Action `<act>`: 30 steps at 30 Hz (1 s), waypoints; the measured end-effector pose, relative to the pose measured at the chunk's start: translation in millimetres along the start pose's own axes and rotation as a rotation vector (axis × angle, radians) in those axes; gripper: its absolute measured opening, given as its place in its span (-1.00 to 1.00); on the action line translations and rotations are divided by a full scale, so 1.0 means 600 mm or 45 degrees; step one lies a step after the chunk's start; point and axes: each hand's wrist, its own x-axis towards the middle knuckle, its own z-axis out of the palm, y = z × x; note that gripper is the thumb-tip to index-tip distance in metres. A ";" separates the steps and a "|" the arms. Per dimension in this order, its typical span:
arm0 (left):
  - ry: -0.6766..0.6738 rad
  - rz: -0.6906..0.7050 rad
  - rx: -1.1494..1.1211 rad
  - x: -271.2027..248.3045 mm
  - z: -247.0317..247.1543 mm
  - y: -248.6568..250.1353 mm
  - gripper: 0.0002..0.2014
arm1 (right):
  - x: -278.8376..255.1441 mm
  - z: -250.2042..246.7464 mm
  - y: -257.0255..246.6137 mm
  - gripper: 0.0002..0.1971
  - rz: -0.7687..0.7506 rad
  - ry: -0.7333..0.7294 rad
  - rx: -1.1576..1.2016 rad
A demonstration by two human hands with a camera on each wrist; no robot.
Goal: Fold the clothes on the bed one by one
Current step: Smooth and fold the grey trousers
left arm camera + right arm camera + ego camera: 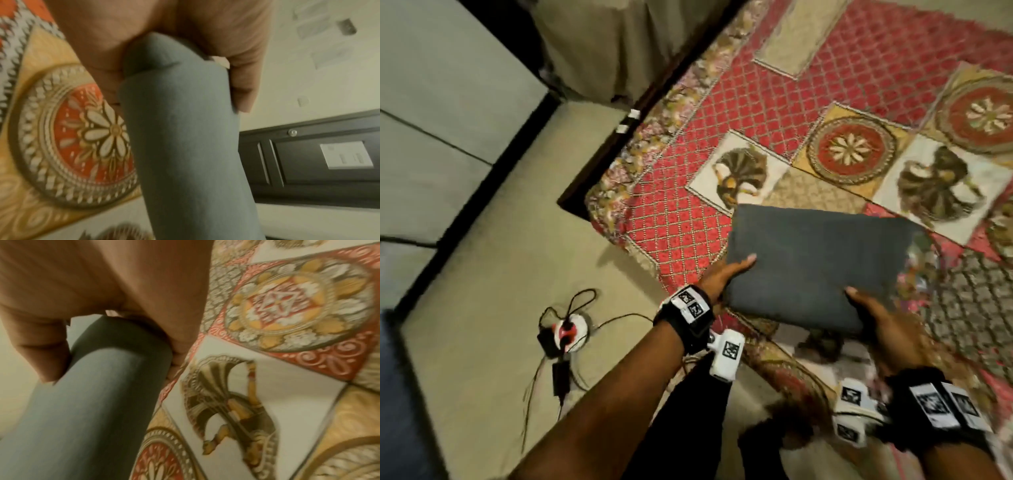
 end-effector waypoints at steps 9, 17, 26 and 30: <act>0.334 0.124 -0.595 0.023 -0.304 0.119 -0.54 | 0.214 0.397 -0.117 -0.71 -0.099 -0.486 -0.490; 0.426 0.392 -0.780 0.138 -0.458 0.212 -0.60 | 0.424 0.680 -0.149 -0.69 -0.049 -0.661 -0.776; 0.661 0.231 -0.248 0.269 -0.554 0.201 -0.25 | 0.539 0.697 -0.079 -0.56 -0.001 -0.437 -0.891; 0.580 0.190 -0.357 0.272 -0.561 0.196 -0.36 | 0.538 0.698 -0.064 -0.65 -0.005 -0.359 -0.840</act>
